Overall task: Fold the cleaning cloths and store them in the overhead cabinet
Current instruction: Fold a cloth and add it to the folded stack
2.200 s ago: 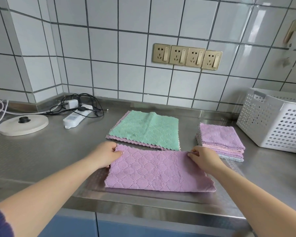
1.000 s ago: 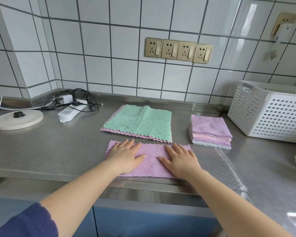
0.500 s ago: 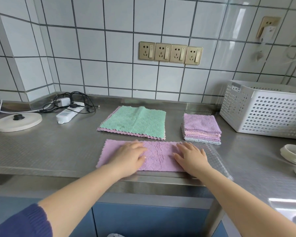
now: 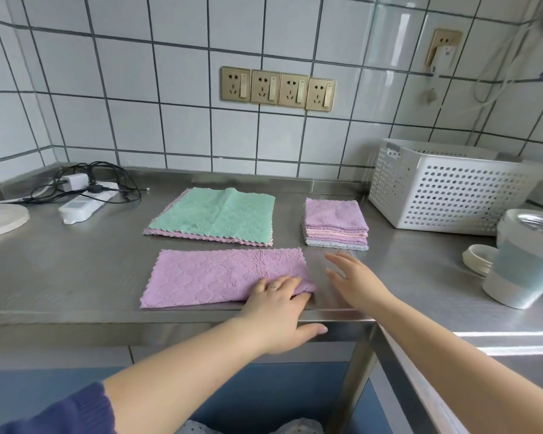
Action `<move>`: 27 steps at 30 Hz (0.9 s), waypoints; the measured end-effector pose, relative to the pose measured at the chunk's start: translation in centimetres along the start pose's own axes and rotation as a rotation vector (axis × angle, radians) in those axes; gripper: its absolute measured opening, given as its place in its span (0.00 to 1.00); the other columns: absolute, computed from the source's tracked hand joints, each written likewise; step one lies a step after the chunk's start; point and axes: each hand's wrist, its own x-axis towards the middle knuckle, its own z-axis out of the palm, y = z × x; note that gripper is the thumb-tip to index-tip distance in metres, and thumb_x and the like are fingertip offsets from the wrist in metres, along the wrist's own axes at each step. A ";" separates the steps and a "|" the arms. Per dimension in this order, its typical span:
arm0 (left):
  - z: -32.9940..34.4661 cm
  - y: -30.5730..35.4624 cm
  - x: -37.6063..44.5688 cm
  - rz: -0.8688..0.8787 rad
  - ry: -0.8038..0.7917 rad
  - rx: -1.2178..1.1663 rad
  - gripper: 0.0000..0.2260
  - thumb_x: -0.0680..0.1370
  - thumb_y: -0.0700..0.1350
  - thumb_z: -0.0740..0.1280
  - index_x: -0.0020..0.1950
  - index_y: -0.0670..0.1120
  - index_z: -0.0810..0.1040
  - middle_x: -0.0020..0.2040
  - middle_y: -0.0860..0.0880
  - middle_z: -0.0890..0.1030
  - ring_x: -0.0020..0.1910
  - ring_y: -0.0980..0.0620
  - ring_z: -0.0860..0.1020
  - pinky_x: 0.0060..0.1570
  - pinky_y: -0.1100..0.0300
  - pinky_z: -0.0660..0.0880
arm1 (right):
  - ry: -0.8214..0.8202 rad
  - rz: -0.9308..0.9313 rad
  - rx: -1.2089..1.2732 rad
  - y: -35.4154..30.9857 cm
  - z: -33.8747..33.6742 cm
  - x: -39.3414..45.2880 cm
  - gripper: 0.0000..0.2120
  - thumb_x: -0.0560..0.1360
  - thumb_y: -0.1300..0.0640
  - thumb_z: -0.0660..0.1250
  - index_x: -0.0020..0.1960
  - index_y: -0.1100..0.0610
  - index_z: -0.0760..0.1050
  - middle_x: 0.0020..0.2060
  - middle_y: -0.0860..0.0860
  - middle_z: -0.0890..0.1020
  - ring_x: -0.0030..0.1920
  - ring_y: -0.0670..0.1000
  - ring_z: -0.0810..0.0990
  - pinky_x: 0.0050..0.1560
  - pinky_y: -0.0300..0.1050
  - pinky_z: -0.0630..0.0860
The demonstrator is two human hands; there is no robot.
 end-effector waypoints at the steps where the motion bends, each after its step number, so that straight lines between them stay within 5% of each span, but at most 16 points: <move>1: 0.1 0.1 0.1 -0.010 -0.004 0.022 0.34 0.75 0.69 0.48 0.75 0.52 0.56 0.77 0.46 0.53 0.76 0.46 0.51 0.73 0.45 0.48 | -0.010 -0.004 -0.010 -0.1 0.0 -0.1 0.21 0.80 0.49 0.57 0.72 0.48 0.64 0.73 0.49 0.64 0.73 0.51 0.62 0.72 0.54 0.59; 7: -0.2 -0.3 0.2 -0.009 0.199 -0.086 0.36 0.70 0.67 0.41 0.73 0.51 0.63 0.69 0.50 0.69 0.68 0.48 0.67 0.65 0.50 0.64 | 0.000 -0.096 0.012 -1.1 0.2 -0.5 0.21 0.79 0.59 0.56 0.72 0.52 0.66 0.72 0.50 0.66 0.72 0.50 0.64 0.70 0.43 0.59; 11: -1.3 -1.4 -1.2 -0.057 0.516 -0.607 0.13 0.77 0.46 0.63 0.60 0.51 0.78 0.55 0.53 0.80 0.57 0.55 0.75 0.58 0.63 0.70 | 0.055 -0.014 0.546 -2.6 -0.4 -0.5 0.15 0.77 0.60 0.62 0.62 0.49 0.74 0.63 0.45 0.76 0.60 0.45 0.74 0.62 0.39 0.66; 14: -2.4 -2.0 -2.8 -0.165 0.588 -0.977 0.12 0.77 0.38 0.63 0.55 0.52 0.79 0.52 0.59 0.80 0.49 0.69 0.74 0.48 0.80 0.65 | 0.073 0.033 0.879 -4.0 -0.6 0.0 0.07 0.77 0.50 0.63 0.53 0.46 0.78 0.55 0.42 0.82 0.60 0.43 0.76 0.62 0.43 0.66; 18: -2.8 -3.6 -4.3 -0.285 0.691 -1.230 0.11 0.77 0.38 0.64 0.49 0.54 0.79 0.40 0.62 0.79 0.33 0.67 0.72 0.35 0.76 0.66 | 0.033 -0.030 0.965 -6.2 0.4 0.7 0.10 0.78 0.50 0.63 0.57 0.49 0.76 0.51 0.42 0.81 0.55 0.44 0.76 0.57 0.41 0.70; 22: -2.3 -6.0 -6.2 -0.352 0.710 -1.211 0.10 0.77 0.37 0.65 0.51 0.52 0.79 0.32 0.62 0.74 0.28 0.64 0.69 0.32 0.74 0.65 | -0.070 -0.027 0.978 -8.0 1.8 1.3 0.12 0.75 0.52 0.67 0.58 0.52 0.75 0.49 0.47 0.81 0.50 0.46 0.79 0.54 0.43 0.76; 25: -1.5 -8.5 -8.3 -0.348 0.652 -0.972 0.10 0.76 0.41 0.66 0.54 0.54 0.78 0.45 0.63 0.77 0.41 0.67 0.74 0.45 0.75 0.69 | -0.093 0.000 0.845 -9.3 3.2 2.3 0.23 0.69 0.45 0.72 0.61 0.51 0.75 0.52 0.50 0.82 0.53 0.49 0.81 0.60 0.50 0.76; 27: -0.6 -10.3 -9.6 -0.337 0.596 -0.650 0.12 0.76 0.50 0.65 0.58 0.53 0.78 0.50 0.60 0.78 0.47 0.64 0.75 0.53 0.68 0.70 | -0.111 0.010 0.734 -10.2 4.2 3.1 0.20 0.71 0.49 0.72 0.60 0.54 0.76 0.51 0.50 0.83 0.51 0.48 0.80 0.57 0.46 0.76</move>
